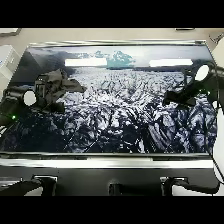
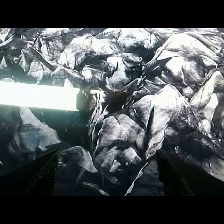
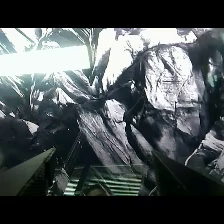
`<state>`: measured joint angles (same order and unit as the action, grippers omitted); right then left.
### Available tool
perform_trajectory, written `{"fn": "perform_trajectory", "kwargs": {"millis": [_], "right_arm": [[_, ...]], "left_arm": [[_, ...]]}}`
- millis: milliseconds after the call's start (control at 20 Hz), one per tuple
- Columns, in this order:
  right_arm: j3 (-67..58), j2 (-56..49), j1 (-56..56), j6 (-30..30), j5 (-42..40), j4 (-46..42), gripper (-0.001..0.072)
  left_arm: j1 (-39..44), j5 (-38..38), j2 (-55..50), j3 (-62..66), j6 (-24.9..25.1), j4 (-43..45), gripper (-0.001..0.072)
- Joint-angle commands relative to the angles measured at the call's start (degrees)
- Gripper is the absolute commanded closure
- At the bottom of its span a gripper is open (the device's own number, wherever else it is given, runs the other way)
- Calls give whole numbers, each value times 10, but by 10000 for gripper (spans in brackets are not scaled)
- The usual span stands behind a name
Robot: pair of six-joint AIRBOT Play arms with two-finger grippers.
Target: Fold the clothes and pants, and hang the long-sleeved shirts on hangers.
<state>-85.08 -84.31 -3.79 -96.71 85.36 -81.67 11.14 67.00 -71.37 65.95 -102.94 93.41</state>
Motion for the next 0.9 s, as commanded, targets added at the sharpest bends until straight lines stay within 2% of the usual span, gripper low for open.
{"fn": "perform_trajectory", "kwargs": {"millis": [0, 700, 850], "right_arm": [[0, 0, 0, 0, 0, 0, 20], [0, 0, 0, -2, -5, 2, 20], [0, 0, 0, 2, -37, -1, 20]], "left_arm": [[0, 0, 0, 0, 0, 0, -2], [0, -1, 0, 0, -2, 0, -2], [0, -41, -1, 0, -2, -1, -3]]}}
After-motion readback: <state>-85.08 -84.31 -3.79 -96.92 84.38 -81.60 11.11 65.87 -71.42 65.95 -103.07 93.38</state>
